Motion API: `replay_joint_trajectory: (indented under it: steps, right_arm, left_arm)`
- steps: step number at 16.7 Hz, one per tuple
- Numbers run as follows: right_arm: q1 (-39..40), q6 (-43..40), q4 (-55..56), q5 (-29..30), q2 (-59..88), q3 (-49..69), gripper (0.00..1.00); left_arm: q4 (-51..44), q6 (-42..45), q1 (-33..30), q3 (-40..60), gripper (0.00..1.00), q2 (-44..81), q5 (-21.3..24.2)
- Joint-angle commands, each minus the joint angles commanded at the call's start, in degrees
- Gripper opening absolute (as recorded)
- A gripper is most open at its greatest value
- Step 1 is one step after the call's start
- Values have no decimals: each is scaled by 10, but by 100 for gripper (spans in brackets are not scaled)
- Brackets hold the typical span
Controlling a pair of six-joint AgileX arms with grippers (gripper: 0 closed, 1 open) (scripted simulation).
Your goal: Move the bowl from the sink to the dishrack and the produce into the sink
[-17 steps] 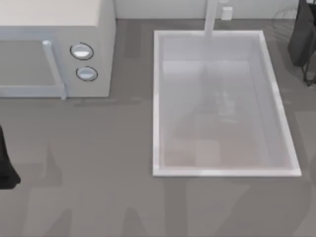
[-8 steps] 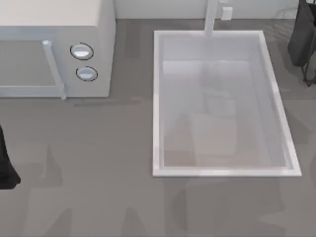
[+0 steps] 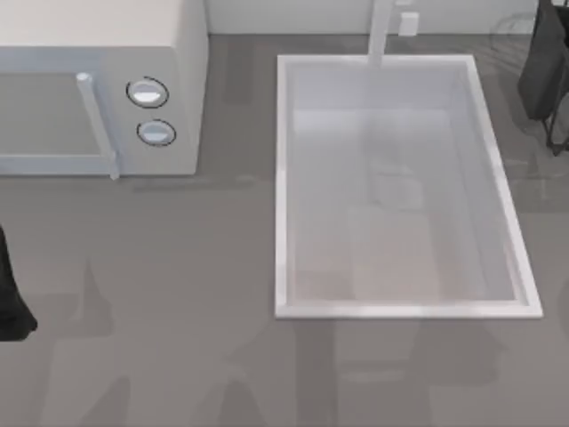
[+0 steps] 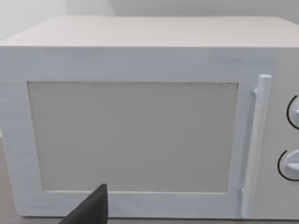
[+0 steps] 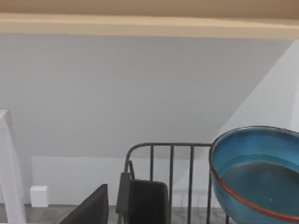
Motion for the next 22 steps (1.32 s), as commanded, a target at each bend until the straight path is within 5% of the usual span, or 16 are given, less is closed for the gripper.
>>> replay_joint_trajectory:
  steps: [11, 22]
  right_arm:
    - [77, -7, -210, 60, -481, -255, 100]
    - [90, 5, -248, 83, -535, -296, 100]
  left_arm:
    - [0, 0, 0, 0, 100, 0, 0]
    - [0, 0, 0, 0, 100, 0, 0]
